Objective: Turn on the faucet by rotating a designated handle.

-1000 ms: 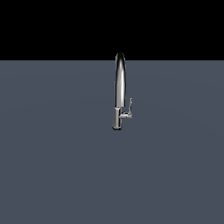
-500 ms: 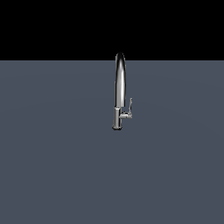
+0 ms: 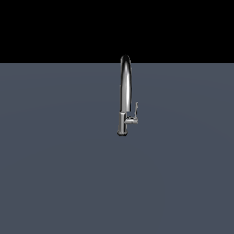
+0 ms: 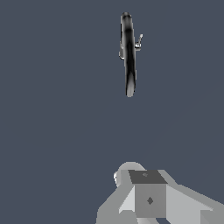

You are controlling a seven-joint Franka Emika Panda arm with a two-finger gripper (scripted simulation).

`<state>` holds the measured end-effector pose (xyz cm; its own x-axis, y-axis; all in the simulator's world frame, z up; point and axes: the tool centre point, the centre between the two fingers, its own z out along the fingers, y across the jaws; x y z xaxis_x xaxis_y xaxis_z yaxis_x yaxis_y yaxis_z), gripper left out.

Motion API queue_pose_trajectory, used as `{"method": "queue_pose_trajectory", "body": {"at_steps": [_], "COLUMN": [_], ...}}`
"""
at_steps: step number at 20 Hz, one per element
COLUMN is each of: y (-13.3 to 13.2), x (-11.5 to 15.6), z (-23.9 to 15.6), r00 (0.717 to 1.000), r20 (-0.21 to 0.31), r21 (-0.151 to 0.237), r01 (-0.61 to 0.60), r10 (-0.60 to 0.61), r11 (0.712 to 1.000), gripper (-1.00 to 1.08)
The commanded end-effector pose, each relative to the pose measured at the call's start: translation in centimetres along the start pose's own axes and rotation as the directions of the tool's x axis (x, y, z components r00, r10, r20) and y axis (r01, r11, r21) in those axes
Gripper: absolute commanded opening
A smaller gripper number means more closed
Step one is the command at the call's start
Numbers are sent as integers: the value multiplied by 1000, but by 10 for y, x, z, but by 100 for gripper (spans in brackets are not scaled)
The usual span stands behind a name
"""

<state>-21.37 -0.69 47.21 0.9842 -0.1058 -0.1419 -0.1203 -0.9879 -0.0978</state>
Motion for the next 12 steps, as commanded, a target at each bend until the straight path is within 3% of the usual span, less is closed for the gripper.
{"method": "queue_pose_trajectory", "body": {"at_steps": [1, 12], "y": [0, 3], "x": [14, 80], "z": [2, 16], "r00": [999, 968], "r20": [30, 191], "r21": [30, 164], "r01": [-31, -196], "r10": [30, 164], "r11": [999, 967], "gripper": [-100, -100]}}
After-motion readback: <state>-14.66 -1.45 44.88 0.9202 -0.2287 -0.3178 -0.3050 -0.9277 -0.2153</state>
